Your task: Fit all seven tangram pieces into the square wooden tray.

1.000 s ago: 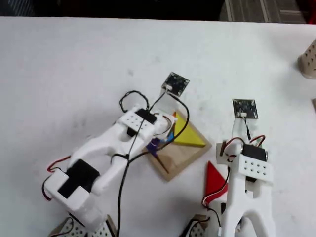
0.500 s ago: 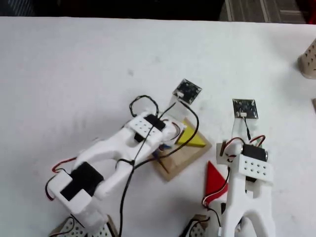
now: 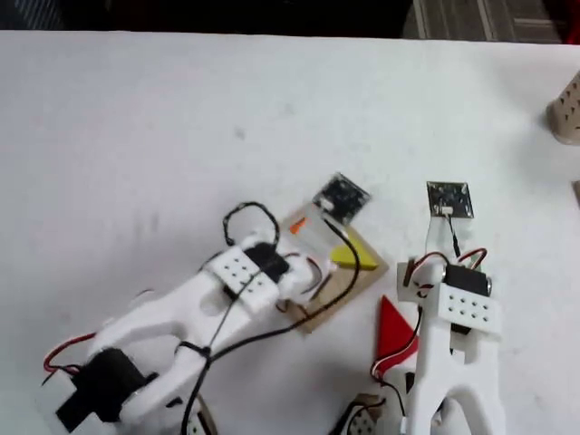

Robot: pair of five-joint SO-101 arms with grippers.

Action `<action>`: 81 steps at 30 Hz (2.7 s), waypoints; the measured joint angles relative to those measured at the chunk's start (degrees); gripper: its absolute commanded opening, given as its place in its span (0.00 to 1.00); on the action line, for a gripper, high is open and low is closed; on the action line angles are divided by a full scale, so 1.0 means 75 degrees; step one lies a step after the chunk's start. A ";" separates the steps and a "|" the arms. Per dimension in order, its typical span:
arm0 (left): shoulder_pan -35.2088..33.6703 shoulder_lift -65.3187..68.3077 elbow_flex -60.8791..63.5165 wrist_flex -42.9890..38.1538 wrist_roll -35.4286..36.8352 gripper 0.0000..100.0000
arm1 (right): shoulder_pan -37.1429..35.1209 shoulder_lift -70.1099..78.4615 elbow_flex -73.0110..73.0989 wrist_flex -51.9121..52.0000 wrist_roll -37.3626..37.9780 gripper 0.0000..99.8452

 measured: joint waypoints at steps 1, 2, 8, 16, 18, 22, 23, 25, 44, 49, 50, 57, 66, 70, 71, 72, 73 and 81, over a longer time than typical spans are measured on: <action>0.0117 0.0000 0.0000 0.0059 0.0000 0.02 | 0.0012 0.0000 0.0000 0.0000 0.0000 0.04; 0.0211 0.0000 0.0000 0.0070 0.0000 0.02 | 0.0012 0.0000 0.0000 0.0000 0.0000 0.04; 0.0281 0.1102 -0.0293 0.0070 0.0000 0.02 | 0.0012 0.0000 0.0000 0.0000 0.0000 0.04; 0.0234 0.1618 -0.0610 0.0070 0.0000 0.02 | 0.0012 0.0000 0.0000 0.0000 0.0000 0.04; 0.0012 0.1629 -0.0668 0.0070 0.0000 0.02 | 0.0012 0.0000 0.0000 0.0000 0.0000 0.04; -0.0363 0.1629 -0.0715 0.0000 0.0012 0.02 | 0.0000 0.0000 0.0000 0.0000 0.0000 0.04; -0.0387 0.1629 -0.0715 -0.0035 0.0012 0.02 | 0.0000 0.0000 0.0000 0.0000 0.0000 0.04; -0.0387 0.1629 -0.0715 -0.0070 0.0012 0.02 | 0.0012 0.0000 0.0000 0.0000 0.0000 0.04; -0.0621 0.1629 -0.0715 -0.0574 0.0000 0.02 | 0.0012 0.0000 0.0000 0.0000 0.0000 0.04; -0.0621 0.1125 -0.0715 0.0211 0.0000 0.02 | 0.0012 0.0000 0.0000 0.0000 0.0000 0.04; -0.0598 0.1055 -0.0715 0.0399 0.0012 0.02 | 0.0012 0.0000 0.0000 0.0000 0.0000 0.04; -0.0516 0.1747 -0.0891 0.0738 0.0000 0.02 | 0.0000 0.0000 0.0000 0.0000 0.0000 0.04; -0.0516 0.2684 -0.1723 0.0797 0.0023 0.02 | 0.0012 0.0000 0.0000 0.0000 0.0000 0.04; -0.0574 0.2708 -0.1723 0.0727 0.0035 0.02 | 0.0000 0.0000 0.0000 0.0000 0.0000 0.04; -0.0621 0.2708 -0.1723 0.0656 0.0035 0.02 | 0.0000 0.0000 0.0000 0.0000 0.0000 0.04; -0.0668 0.2708 -0.1723 0.0598 0.0035 0.02 | 0.0012 0.0000 0.0000 0.0000 0.0000 0.04; -0.0680 0.2708 -0.1723 0.0586 0.0035 0.02 | 0.0012 0.0000 0.0000 0.0000 0.0000 0.04; -0.0692 0.2708 -0.1723 0.0574 0.0035 0.02 | 0.0012 0.0000 0.0000 0.0000 0.0000 0.04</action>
